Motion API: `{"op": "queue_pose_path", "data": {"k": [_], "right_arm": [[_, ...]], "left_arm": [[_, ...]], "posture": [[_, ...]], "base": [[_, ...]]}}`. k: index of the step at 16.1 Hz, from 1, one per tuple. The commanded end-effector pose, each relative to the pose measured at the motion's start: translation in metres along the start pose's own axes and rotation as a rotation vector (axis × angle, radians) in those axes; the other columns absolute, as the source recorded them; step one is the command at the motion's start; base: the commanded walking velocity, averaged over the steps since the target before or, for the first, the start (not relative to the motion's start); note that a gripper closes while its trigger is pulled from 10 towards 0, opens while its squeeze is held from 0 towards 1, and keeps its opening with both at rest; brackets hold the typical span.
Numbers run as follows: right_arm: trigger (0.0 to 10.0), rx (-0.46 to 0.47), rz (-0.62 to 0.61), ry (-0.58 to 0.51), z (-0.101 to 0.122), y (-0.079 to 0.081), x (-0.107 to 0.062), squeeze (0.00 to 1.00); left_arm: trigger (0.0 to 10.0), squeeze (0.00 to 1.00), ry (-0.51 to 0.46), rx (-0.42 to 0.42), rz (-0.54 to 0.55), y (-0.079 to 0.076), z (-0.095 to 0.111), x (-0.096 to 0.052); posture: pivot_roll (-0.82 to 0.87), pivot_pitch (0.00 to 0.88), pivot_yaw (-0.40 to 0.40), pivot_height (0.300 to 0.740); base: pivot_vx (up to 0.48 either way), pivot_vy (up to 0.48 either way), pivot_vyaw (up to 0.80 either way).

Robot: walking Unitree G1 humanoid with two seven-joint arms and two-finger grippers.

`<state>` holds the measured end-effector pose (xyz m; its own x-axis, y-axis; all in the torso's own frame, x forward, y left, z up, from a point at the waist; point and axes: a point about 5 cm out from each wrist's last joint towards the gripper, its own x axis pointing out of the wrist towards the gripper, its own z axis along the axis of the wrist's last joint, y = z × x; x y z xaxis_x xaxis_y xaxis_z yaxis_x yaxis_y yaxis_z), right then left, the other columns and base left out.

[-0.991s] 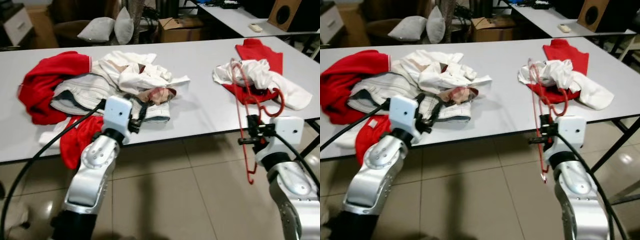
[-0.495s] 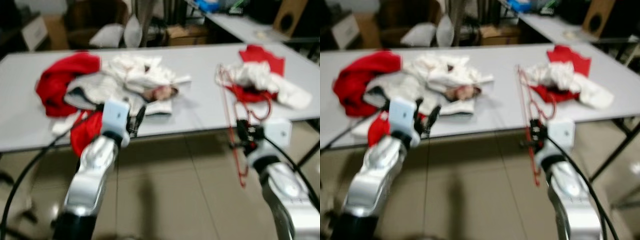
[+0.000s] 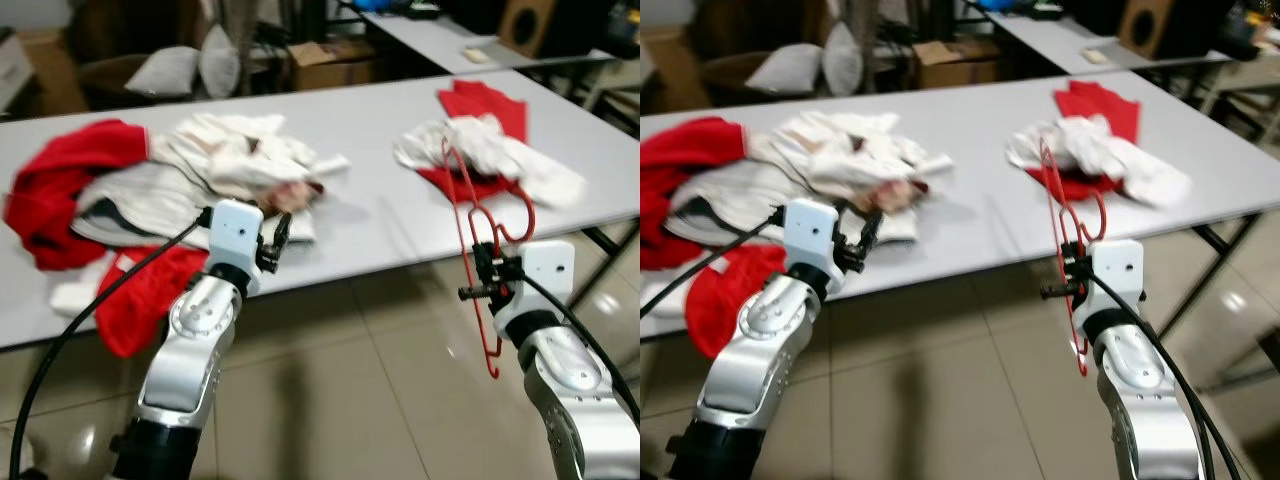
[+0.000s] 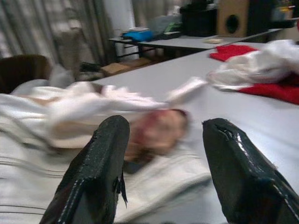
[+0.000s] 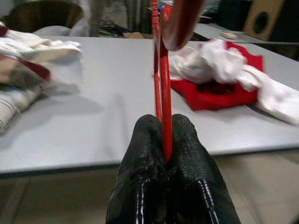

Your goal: Hang hanger

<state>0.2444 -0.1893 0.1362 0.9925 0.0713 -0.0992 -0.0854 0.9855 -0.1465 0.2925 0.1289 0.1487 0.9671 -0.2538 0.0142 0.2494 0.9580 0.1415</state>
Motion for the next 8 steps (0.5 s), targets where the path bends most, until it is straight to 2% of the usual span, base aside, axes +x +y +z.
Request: {"op": "queue_pose_path", "data": {"k": [1, 8], "right_arm": [[10.0, 0.007, 0.021, -0.029, 0.0048, 0.0044, 0.0022, 0.0], [10.0, 0.013, 0.043, -0.054, 0.0086, 0.0059, 0.0028, 0.0]], "left_arm": [[10.0, 0.0, 0.003, 0.017, 0.034, 0.0096, -0.0002, 0.0], [10.0, 0.0, -0.001, 0.017, 0.067, 0.0134, -0.0001, 0.0023]], "posture": [[-0.01, 0.0, 0.011, 0.74], [-0.01, 0.0, 0.004, 0.74]], "base": [[0.42, 0.0, 0.0], [0.404, 0.0, 0.0]]}}
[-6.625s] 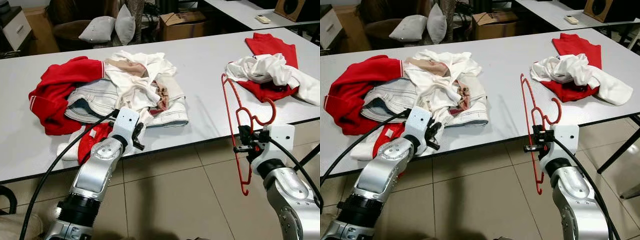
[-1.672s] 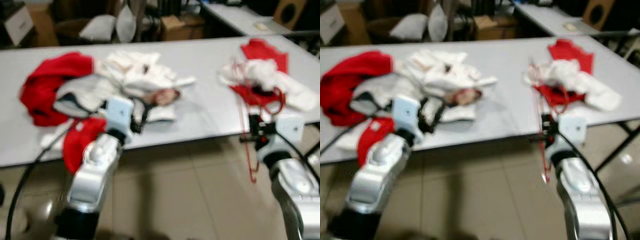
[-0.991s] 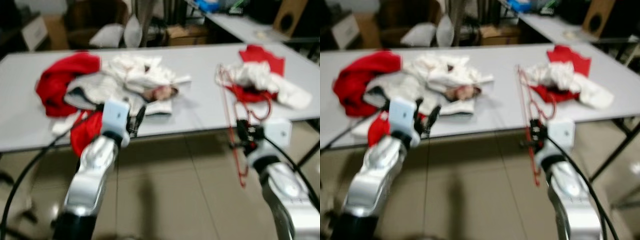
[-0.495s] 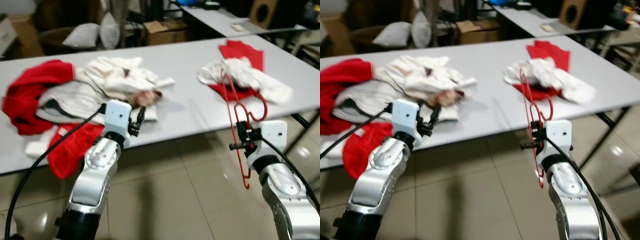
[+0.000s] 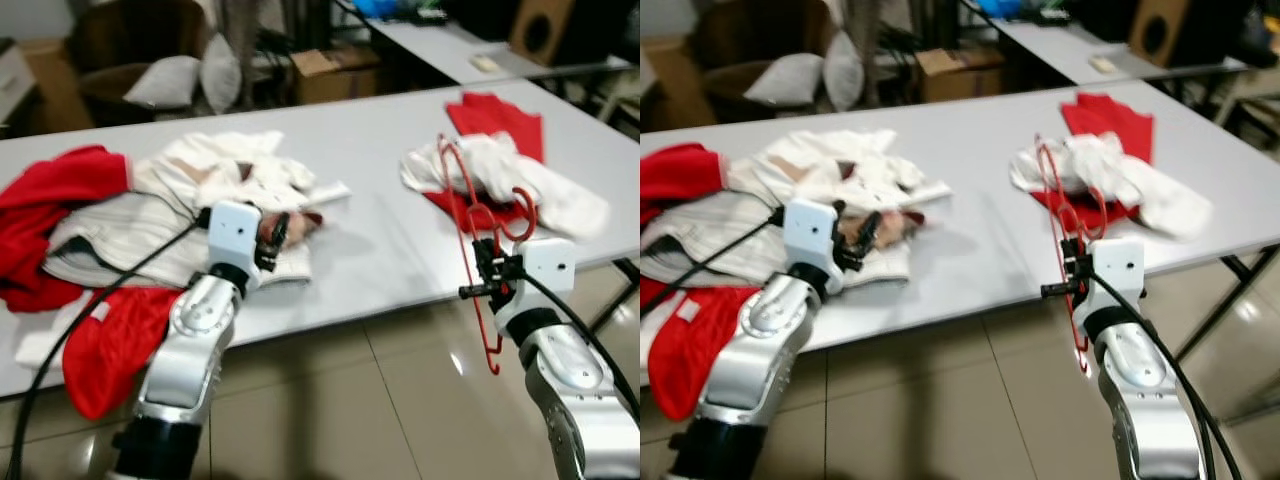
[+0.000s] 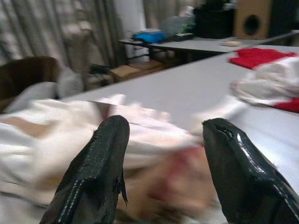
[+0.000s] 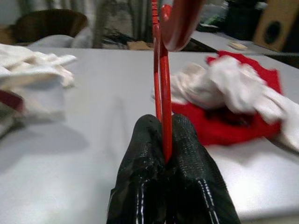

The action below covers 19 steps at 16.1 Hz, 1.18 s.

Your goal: Hang hanger

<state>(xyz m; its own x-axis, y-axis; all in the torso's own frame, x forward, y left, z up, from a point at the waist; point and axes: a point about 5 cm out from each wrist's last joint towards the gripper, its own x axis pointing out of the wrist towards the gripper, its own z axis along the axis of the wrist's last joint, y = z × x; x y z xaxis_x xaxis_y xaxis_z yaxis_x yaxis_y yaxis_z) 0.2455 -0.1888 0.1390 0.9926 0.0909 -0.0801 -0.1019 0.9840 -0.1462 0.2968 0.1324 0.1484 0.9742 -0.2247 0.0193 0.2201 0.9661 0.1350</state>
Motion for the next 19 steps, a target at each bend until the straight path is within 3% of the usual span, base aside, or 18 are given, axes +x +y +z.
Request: {"op": "queue_pose_path", "data": {"k": [1, 2, 3, 4, 6, 8, 9, 10, 13, 18, 19], "right_arm": [[10.0, 0.015, 0.028, -0.035, 0.006, 0.006, 0.002, 0.0], [10.0, 0.015, 0.03, -0.039, 0.007, 0.005, 0.003, 0.0], [10.0, 0.015, 0.033, -0.046, 0.008, 0.005, 0.003, 0.0], [10.0, 0.015, 0.037, -0.05, 0.009, 0.005, 0.003, 0.0], [10.0, 0.017, 0.049, -0.058, 0.01, 0.004, 0.001, 0.0], [10.0, 0.017, 0.077, -0.062, 0.01, 0.002, 0.0, 0.0], [10.0, 0.011, 0.089, -0.058, 0.01, 0.002, 0.0, 0.0], [10.0, -0.001, 0.14, -0.061, 0.012, 0.001, -0.002, 0.0], [10.0, -0.019, 0.192, -0.063, 0.015, -0.002, -0.004, 0.0], [10.0, -0.028, 0.297, -0.052, 0.015, 0.004, -0.013, 0.0], [10.0, -0.028, 0.322, -0.049, 0.015, 0.006, -0.015, 0.0]], "left_arm": [[10.0, 0.0, 0.001, 0.029, 0.039, 0.009, 0.001, 0.0], [10.0, 0.0, -0.008, 0.037, 0.031, 0.01, 0.001, 0.001], [10.0, 0.22, -0.031, 0.089, -0.003, 0.014, 0.004, 0.003], [10.0, 1.0, -0.061, 0.15, -0.017, 0.019, 0.008, 0.003], [10.0, 1.0, -0.093, 0.341, -0.089, 0.027, 0.014, 0.004], [10.0, 1.0, -0.062, 0.449, -0.151, 0.034, 0.012, 0.003], [10.0, 0.0, -0.057, 0.497, -0.176, 0.036, 0.011, 0.003], [10.0, 0.0, -0.044, 0.575, -0.223, 0.042, 0.011, 0.006], [10.0, 0.0, -0.007, 0.703, -0.3, 0.047, 0.008, 0.011], [9.8, 0.0, 0.062, 0.735, -0.321, 0.056, 0.003, 0.021], [1.7, 0.0, 0.075, 0.735, -0.303, 0.059, 0.002, 0.022]], "posture": [[-0.01, 0.0, 0.003, 0.74], [-0.01, 0.0, 0.003, 0.74], [-0.01, 0.0, 0.004, 0.74], [-0.01, 0.0, 0.004, 0.74], [-0.01, 0.0, 0.011, 0.74], [-0.01, 0.0, 0.015, 0.74], [-0.01, 0.0, 0.015, 0.74], [-0.01, 0.0, 0.017, 0.74], [-0.01, 0.0, 0.02, 0.74], [-0.02, 0.0, 0.029, 0.74], [-0.02, 0.0, 0.032, 0.74]], "base": [[0.368, 0.0, 0.0], [0.0, 0.0, 0.0], [0.0, 0.0, 0.0], [0.0, 0.0, 0.0], [0.0, 0.0, 0.0], [0.0, 0.0, 0.0], [0.0, 0.0, 0.0], [0.0, 0.0, 0.0], [0.0, 0.0, 0.0], [0.0, 0.0, 0.0], [0.0, 0.0, 0.0]]}}
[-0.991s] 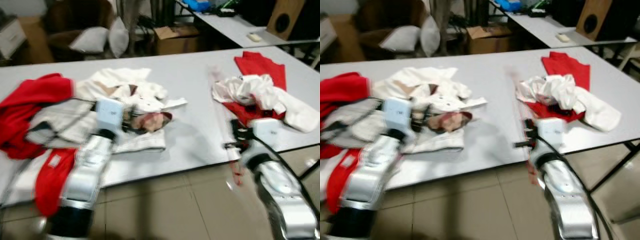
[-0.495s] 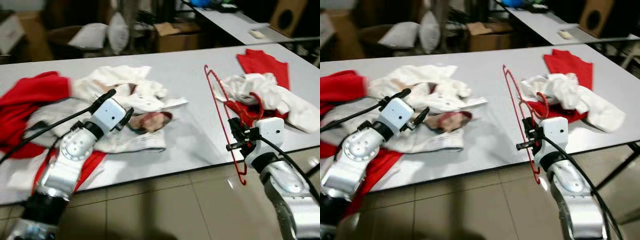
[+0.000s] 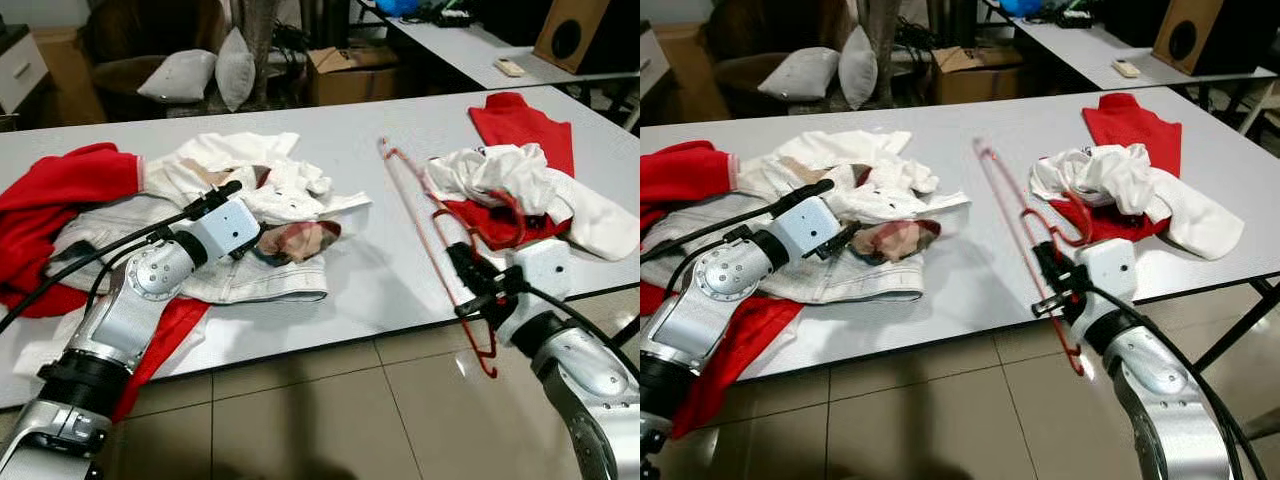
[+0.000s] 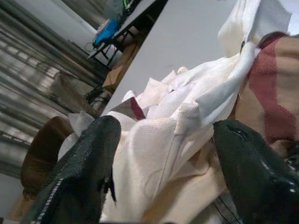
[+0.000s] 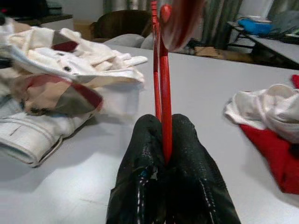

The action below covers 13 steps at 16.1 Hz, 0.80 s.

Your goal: Hang hanger

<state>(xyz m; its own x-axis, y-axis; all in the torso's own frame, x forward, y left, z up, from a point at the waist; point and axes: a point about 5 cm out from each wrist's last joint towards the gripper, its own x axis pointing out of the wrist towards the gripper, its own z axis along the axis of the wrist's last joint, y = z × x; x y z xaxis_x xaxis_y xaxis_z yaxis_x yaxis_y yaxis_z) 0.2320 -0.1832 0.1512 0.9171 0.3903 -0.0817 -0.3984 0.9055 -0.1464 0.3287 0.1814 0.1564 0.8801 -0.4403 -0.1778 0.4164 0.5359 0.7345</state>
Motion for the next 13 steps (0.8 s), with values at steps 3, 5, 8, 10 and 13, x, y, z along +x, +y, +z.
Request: {"op": "queue_pose_path", "data": {"k": [3, 5, 8, 10, 13], "right_arm": [[10.0, -0.003, 0.047, -0.002, 0.003, 0.004, -0.003, 0.0], [10.0, -0.005, 0.073, 0.0, 0.003, 0.005, -0.005, 0.0], [10.0, -0.012, 0.101, 0.007, 0.003, 0.005, -0.009, 0.0], [10.0, -0.013, 0.112, 0.009, 0.003, 0.005, -0.009, 0.0], [10.0, -0.011, 0.14, 0.005, 0.004, 0.008, -0.009, 0.0]], "left_arm": [[0.0, 0.0, 0.031, 0.025, 0.035, 0.008, -0.003, 0.001], [0.0, 0.0, 0.03, 0.031, 0.037, 0.01, -0.002, -0.001], [0.0, 0.0, 0.033, 0.042, 0.039, 0.009, -0.002, -0.01], [0.0, 0.0, 0.03, 0.028, 0.046, 0.007, -0.002, -0.01], [0.0, 0.0, 0.055, 0.019, 0.057, 0.005, -0.006, -0.007]], "posture": [[-0.02, 0.0, 0.032, 0.74], [-0.02, 0.0, 0.033, 0.74], [-0.01, 0.0, 0.029, 0.74], [-0.01, 0.0, 0.026, 0.74], [-0.01, 0.0, 0.023, 0.74]], "base": [[0.0, 0.0, 0.0], [0.0, 0.0, 0.0], [0.0, 0.0, 0.0], [0.0, 0.0, 0.0], [0.0, 0.0, 0.0]]}}
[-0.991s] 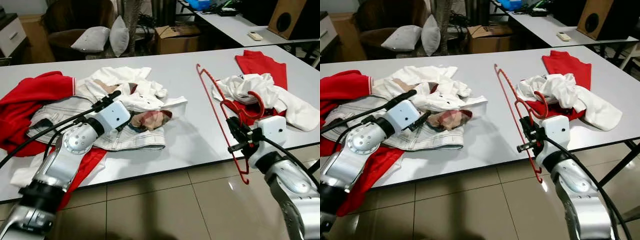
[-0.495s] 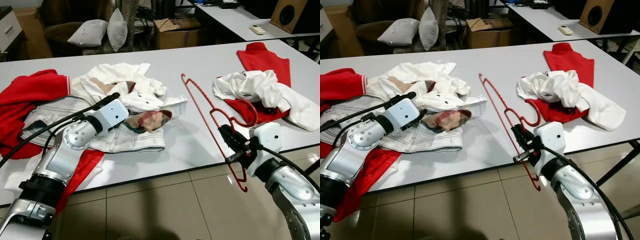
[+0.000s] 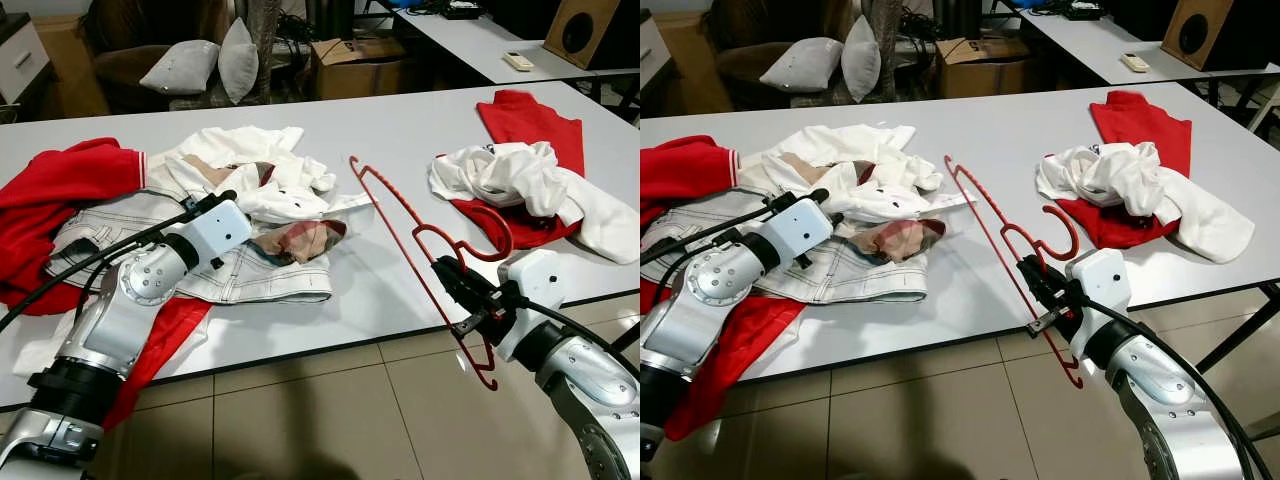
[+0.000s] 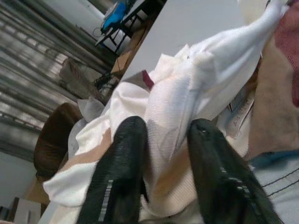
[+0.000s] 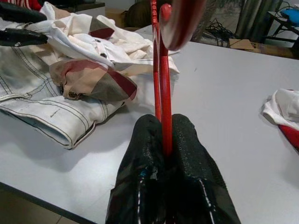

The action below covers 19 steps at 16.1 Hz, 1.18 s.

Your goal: Hang hanger

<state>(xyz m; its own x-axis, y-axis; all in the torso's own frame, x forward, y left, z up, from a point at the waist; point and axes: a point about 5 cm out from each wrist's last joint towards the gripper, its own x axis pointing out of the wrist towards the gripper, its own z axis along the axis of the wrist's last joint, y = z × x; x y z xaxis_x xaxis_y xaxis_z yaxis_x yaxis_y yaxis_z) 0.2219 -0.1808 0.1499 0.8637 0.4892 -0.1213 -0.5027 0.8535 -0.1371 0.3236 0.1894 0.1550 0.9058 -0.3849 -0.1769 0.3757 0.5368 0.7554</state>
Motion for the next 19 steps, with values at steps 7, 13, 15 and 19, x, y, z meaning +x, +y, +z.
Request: {"op": "queue_pose_path", "data": {"k": [7, 13, 15, 19], "right_arm": [[10.0, -0.014, 0.137, -0.021, 0.01, 0.014, -0.011, 0.0], [10.0, -0.009, 0.226, 0.016, 0.009, 0.017, -0.024, 0.0], [10.0, -0.011, 0.221, 0.02, 0.008, 0.016, -0.024, 0.0], [10.0, -0.014, 0.189, 0.037, 0.006, 0.009, -0.014, 0.0]], "left_arm": [[0.0, 0.0, -0.008, -0.07, -0.016, 0.001, 0.004, 0.011], [0.0, 0.0, -0.02, -0.183, 0.019, 0.014, 0.01, 0.023], [0.0, 0.0, -0.043, -0.199, 0.028, 0.019, 0.015, 0.025], [0.0, 0.0, -0.166, -0.253, 0.041, 0.035, 0.044, 0.027]], "posture": [[-0.03, 0.0, 0.035, 0.74], [-0.03, 0.0, 0.04, 0.74], [-0.04, 0.0, 0.043, 0.74], [-0.03, 0.0, 0.04, 0.74]], "base": [[0.0, 0.0, 0.0], [0.0, 0.0, 0.0], [0.0, 0.0, 0.0], [0.0, 0.0, 0.0]]}}
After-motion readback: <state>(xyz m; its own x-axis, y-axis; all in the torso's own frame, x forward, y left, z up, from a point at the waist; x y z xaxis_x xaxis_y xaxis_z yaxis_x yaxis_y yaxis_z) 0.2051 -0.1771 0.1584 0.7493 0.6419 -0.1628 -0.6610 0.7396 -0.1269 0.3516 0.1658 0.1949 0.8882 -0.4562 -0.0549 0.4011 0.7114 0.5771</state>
